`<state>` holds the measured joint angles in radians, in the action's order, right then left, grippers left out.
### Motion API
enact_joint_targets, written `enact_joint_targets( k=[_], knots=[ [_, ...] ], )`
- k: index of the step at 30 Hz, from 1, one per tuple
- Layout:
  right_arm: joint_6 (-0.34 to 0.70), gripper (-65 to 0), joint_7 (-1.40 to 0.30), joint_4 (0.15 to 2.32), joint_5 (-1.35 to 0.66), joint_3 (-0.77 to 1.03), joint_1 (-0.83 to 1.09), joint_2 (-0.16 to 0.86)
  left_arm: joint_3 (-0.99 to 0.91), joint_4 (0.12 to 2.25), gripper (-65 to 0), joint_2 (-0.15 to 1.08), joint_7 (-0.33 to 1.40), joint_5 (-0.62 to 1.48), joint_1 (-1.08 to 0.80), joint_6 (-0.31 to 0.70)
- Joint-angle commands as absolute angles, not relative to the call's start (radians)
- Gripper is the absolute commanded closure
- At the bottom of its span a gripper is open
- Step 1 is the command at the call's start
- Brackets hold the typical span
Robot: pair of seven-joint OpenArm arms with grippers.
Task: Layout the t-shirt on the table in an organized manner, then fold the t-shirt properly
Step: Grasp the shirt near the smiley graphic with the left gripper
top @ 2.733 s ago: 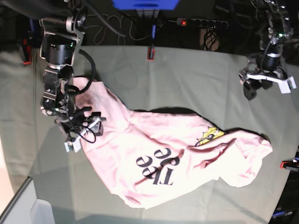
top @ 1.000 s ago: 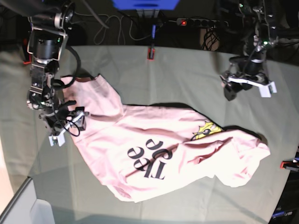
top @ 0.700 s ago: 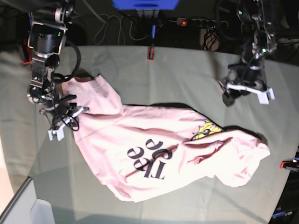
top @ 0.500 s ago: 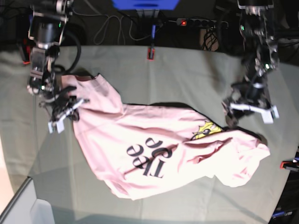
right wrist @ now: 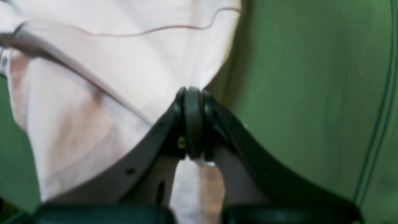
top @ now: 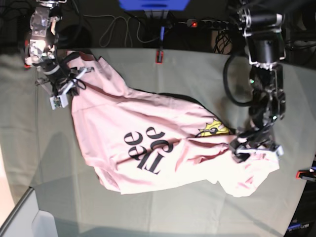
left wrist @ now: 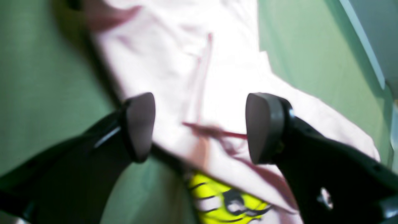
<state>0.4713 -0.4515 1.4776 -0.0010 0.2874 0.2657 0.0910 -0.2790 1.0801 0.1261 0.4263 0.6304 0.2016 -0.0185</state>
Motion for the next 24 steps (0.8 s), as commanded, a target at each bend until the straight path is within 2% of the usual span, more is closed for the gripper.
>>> enact_joint_targets(
  k=[1, 5, 10, 16, 17, 18, 23, 24],
  knots=[
    [0.467, 0.0, -0.441, 1.494, -0.005, 0.292, 0.269, 0.101, -0.251, 1.082, -43.8, 0.130, 0.409, 0.634, 0.236, -0.002],
    [0.467, 0.0, -0.443, 1.494, -0.005, 0.292, 0.275, 0.101, -0.186, 1.033, -43.8, 0.124, 0.406, 0.634, 0.277, -0.004],
    [0.467, 0.0, -0.443, 1.494, -0.005, 0.292, 0.280, 0.101, -0.180, 0.952, -43.8, 0.122, 0.314, 0.634, 0.295, -0.005],
    [0.467, 0.0, -0.443, 1.491, -0.005, 0.292, 0.272, 0.101, -0.180, 0.917, -42.8, 0.124, 0.302, 0.634, 0.298, -0.002],
    [0.467, 0.0, -0.443, 1.491, -0.005, 0.292, 0.272, 0.101, -0.180, 0.917, -40.9, 0.124, 0.303, 0.634, 0.300, -0.001],
    [0.467, 0.0, -0.443, 1.491, -0.005, 0.291, 0.272, 0.101, -0.180, 0.921, -36.1, 0.122, 0.303, 0.634, 0.300, -0.001],
    [0.467, 0.0, -0.443, 1.491, -0.005, 0.289, 0.271, 0.101, -0.180, 0.938, -0.5, 0.099, 0.298, 0.636, 0.328, 0.002],
    [0.467, 0.0, -0.443, 1.491, -0.005, 0.289, 0.271, 0.101, -0.180, 0.944, 0.0, 0.096, 0.305, 0.636, 0.335, 0.002]
  ],
)
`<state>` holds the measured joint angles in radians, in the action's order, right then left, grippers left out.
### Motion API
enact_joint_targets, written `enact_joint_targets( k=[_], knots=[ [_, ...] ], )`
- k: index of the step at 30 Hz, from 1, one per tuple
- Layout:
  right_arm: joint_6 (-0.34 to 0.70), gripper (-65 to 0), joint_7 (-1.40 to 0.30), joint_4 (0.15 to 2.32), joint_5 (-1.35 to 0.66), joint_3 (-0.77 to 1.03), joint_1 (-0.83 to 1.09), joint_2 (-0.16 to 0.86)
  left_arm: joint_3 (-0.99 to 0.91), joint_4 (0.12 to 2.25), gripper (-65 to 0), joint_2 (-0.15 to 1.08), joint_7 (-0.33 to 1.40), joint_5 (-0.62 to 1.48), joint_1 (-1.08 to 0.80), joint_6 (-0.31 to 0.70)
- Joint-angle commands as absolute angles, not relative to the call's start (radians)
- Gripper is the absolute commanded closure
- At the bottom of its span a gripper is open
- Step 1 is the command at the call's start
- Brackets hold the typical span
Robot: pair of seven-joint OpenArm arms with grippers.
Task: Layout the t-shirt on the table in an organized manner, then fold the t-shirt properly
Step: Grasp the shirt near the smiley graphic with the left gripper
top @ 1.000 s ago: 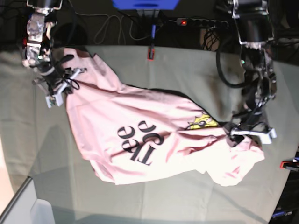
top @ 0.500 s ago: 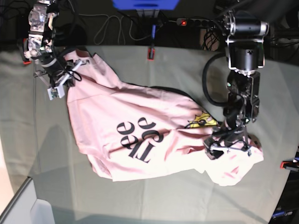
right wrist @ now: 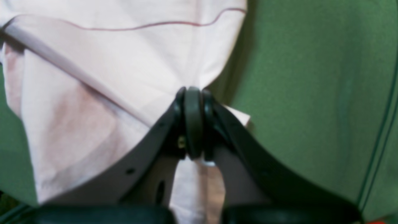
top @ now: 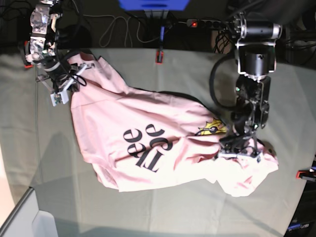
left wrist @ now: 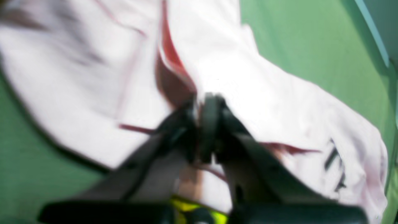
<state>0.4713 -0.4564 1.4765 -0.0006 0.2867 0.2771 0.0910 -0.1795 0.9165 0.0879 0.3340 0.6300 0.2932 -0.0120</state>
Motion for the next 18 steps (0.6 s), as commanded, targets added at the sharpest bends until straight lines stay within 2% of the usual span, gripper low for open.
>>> enact_joint_targets(
  k=[1, 2, 6, 11, 18],
  knots=[
    [0.467, 0.0, -0.443, 1.489, -0.005, 0.289, 0.271, 0.101, -0.180, 0.955, 0.0, 0.096, 0.305, 0.636, 0.338, 0.002],
    [0.467, 0.0, -0.443, 1.489, -0.005, 0.289, 0.271, 0.101, -0.180, 0.969, -1.4, 0.094, 0.305, 0.636, 0.346, 0.002],
    [0.467, 0.0, -0.443, 1.489, -0.005, 0.291, 0.271, 0.101, -0.077, 1.018, -0.1, 0.085, 0.300, 0.636, 0.426, 0.002],
    [0.467, 0.0, -0.443, 1.489, -0.004, 0.292, 0.271, 0.101, 0.096, 1.021, -0.1, 0.068, 0.294, 0.636, 0.624, -0.004],
    [0.467, 0.0, -0.444, 1.497, -0.001, 0.308, 0.311, 0.102, 0.148, 0.708, -0.5, -0.102, 0.262, 0.636, 1.018, 0.001]
  ],
)
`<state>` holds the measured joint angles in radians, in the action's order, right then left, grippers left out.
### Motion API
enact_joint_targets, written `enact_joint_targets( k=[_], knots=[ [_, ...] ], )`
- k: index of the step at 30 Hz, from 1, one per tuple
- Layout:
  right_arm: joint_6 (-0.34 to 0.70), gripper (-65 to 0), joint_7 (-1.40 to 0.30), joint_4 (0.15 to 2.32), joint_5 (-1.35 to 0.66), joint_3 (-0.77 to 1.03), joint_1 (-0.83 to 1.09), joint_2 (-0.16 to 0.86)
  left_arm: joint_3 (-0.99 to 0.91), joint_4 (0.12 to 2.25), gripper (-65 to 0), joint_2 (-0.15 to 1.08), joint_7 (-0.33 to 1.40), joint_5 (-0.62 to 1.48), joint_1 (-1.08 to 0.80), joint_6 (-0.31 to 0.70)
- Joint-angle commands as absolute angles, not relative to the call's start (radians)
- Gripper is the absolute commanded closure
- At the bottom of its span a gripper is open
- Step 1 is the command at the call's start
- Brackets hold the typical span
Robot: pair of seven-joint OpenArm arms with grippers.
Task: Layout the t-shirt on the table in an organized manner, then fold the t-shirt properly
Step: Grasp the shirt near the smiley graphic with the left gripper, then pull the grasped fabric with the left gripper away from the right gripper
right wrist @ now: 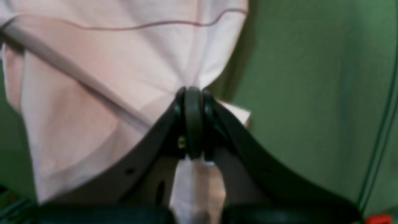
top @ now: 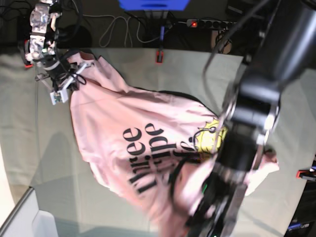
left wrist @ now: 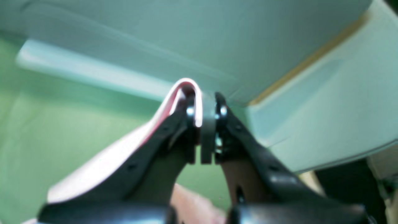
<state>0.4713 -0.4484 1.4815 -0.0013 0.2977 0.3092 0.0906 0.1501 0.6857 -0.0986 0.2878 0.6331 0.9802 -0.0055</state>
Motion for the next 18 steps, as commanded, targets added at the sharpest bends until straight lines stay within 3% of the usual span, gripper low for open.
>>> enact_joint_targets(
  k=[1, 3, 6, 10, 12, 18],
  knots=[
    [0.467, 0.0, -0.444, 1.497, -0.001, 0.321, 0.317, 0.101, 0.148, 0.628, -0.6, -0.130, 0.220, 0.634, 1.075, 0.002],
    [0.467, 0.0, -0.444, 1.495, -0.001, 0.337, 0.323, 0.099, 0.150, 0.478, -3.0, -0.157, 0.133, 0.634, 1.165, 0.004],
    [0.467, 0.0, -0.444, 1.495, -0.001, 0.360, 0.338, 0.077, 0.162, 0.311, -17.2, -0.157, 0.056, 0.634, 1.276, 0.004],
    [0.467, 0.0, -0.444, 1.494, -0.001, 0.386, 0.346, 0.065, 0.328, 0.361, -39.2, -0.157, 0.068, 0.647, 1.276, 0.004],
    [0.467, 0.0, -0.444, 1.494, -0.001, 0.386, 0.349, 0.065, 0.377, 0.469, -45.7, -0.157, 0.071, 0.647, 1.190, 0.004],
    [0.467, 0.0, -0.444, 1.492, -0.002, 0.384, 0.343, 0.050, 0.355, 0.886, -47.0, 0.001, 0.142, 0.645, 0.835, -0.004]
  ],
)
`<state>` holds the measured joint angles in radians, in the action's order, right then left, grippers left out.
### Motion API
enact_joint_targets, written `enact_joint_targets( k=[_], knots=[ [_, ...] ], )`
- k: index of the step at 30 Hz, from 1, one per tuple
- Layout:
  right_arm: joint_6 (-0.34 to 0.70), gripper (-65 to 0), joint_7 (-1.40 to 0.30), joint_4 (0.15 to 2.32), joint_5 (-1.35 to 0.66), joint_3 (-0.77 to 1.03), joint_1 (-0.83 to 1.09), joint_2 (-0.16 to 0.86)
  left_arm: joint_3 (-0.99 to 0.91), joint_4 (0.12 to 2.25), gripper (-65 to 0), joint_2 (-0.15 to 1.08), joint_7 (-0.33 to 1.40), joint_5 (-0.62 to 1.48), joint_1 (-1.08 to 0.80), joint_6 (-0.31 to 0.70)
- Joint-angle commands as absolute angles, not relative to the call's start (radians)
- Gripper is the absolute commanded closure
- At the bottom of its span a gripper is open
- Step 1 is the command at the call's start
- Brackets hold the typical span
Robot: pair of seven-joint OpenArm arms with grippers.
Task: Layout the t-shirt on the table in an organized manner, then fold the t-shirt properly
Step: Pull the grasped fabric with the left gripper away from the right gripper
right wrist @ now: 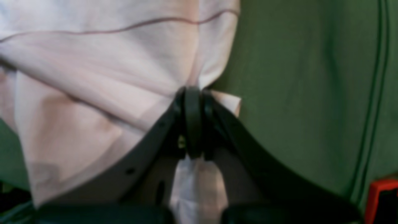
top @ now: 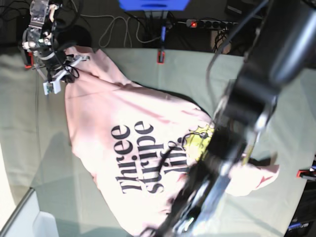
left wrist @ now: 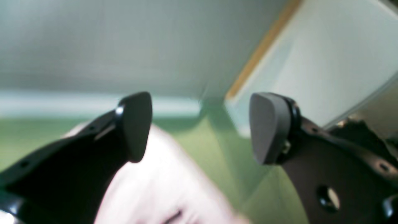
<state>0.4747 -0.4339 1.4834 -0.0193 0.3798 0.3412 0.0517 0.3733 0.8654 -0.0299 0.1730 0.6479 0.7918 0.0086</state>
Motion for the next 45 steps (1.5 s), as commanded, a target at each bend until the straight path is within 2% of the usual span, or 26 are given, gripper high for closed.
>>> enact_joint_targets(
  k=[1, 4, 7, 12, 16, 21, 25, 32, 45],
  knots=[
    [0.467, 0.0, -0.441, 1.492, -0.002, 0.384, 0.341, 0.042, 0.341, 0.940, -47.0, 0.027, 0.151, 0.645, 0.782, -0.004],
    [0.467, 0.0, -0.441, 1.494, -0.002, 0.381, 0.341, 0.036, 0.288, 1.107, -47.0, 0.116, 0.170, 0.644, 0.598, -0.005],
    [0.467, 0.0, -0.443, 1.492, -0.002, 0.380, 0.325, 0.033, 0.196, 1.188, -47.0, 0.193, 0.166, 0.645, 0.432, -0.005],
    [0.467, 0.0, -0.443, 1.494, -0.002, 0.380, 0.308, 0.022, 0.013, 1.234, -47.0, 0.254, 0.173, 0.647, 0.222, 0.002],
    [0.467, 0.0, -0.443, 1.491, -0.002, 0.380, 0.308, 0.024, -0.073, 1.176, -45.9, 0.263, 0.168, 0.642, 0.125, 0.005],
    [0.467, 0.0, -0.438, 1.491, -0.002, 0.380, 0.306, 0.024, -0.074, 1.035, -40.8, 0.251, 0.168, 0.638, 0.122, 0.005],
    [0.467, 0.0, -0.438, 1.489, -0.002, 0.380, 0.306, 0.022, -0.035, 0.989, -40.8, 0.225, 0.166, 0.636, 0.165, 0.005],
    [0.467, 0.0, -0.441, 1.489, -0.002, 0.383, 0.312, 0.022, 0.035, 0.786, -40.8, 0.194, 0.165, 0.638, 0.278, 0.005],
    [0.467, 0.0, -0.443, 1.489, -0.002, 0.384, 0.315, 0.022, 0.101, 0.766, -40.4, 0.110, 0.165, 0.634, 0.344, 0.005]
  ],
)
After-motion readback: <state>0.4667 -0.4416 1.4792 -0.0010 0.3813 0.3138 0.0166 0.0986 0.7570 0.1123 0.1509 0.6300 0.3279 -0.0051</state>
